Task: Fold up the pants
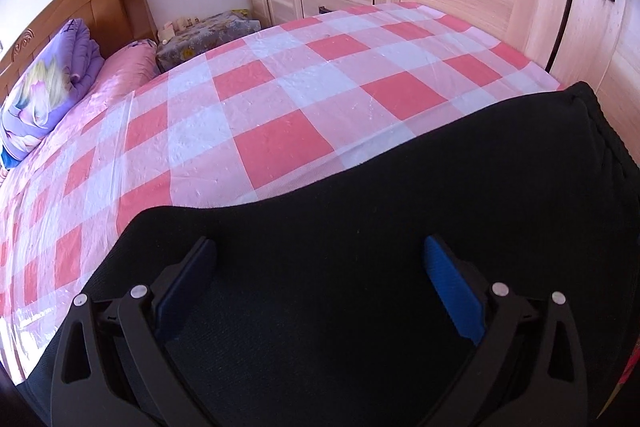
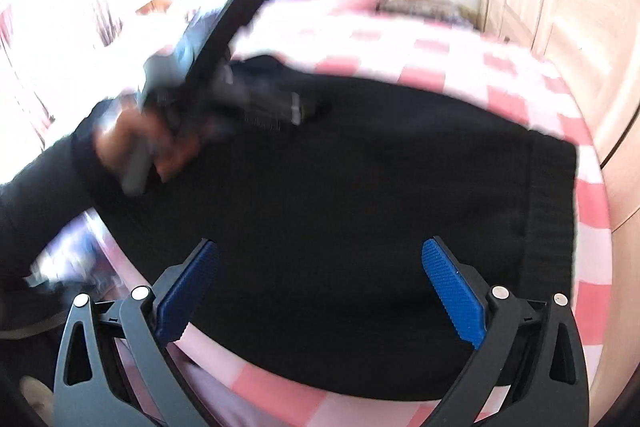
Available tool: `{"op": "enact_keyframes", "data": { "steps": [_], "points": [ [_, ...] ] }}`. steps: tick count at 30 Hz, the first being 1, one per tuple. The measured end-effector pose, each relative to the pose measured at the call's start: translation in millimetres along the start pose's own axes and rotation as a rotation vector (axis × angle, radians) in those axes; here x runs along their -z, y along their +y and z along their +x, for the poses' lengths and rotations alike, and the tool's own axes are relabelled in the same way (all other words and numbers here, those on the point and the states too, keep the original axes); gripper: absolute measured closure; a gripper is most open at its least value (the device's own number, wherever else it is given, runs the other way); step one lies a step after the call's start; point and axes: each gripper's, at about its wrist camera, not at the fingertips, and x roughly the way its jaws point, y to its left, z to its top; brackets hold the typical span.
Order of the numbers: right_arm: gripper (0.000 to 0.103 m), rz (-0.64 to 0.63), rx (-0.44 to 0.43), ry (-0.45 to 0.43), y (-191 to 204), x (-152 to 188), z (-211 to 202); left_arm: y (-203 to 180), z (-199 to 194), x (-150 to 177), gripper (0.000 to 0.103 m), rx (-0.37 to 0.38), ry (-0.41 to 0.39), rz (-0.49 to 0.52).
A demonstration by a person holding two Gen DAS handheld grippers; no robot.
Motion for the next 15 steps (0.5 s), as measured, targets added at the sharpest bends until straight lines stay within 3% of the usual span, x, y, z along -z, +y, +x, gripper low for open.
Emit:
{"op": "enact_keyframes", "data": {
  "steps": [2,7,10,12,15],
  "points": [
    [0.004,-0.018,-0.037,-0.039,-2.4,8.0,-2.9,0.5,-1.0,0.7,0.001,0.003,0.0,-0.003],
    [0.004,-0.032,0.031,-0.01,12.6,8.4,-19.3,2.0,0.3,0.5,0.001,0.007,0.001,-0.005],
    [0.004,-0.008,-0.056,-0.062,20.4,1.8,-23.4,2.2,0.0,0.3,0.001,0.009,0.002,-0.009],
    [0.004,-0.009,-0.076,-0.018,21.7,14.3,-17.0,2.0,0.1,0.3,0.001,0.008,0.002,-0.009],
    [0.004,-0.08,-0.028,-0.007,30.0,35.5,-21.2,2.2,-0.1,0.4,0.001,0.008,0.001,-0.009]
  ]
}}
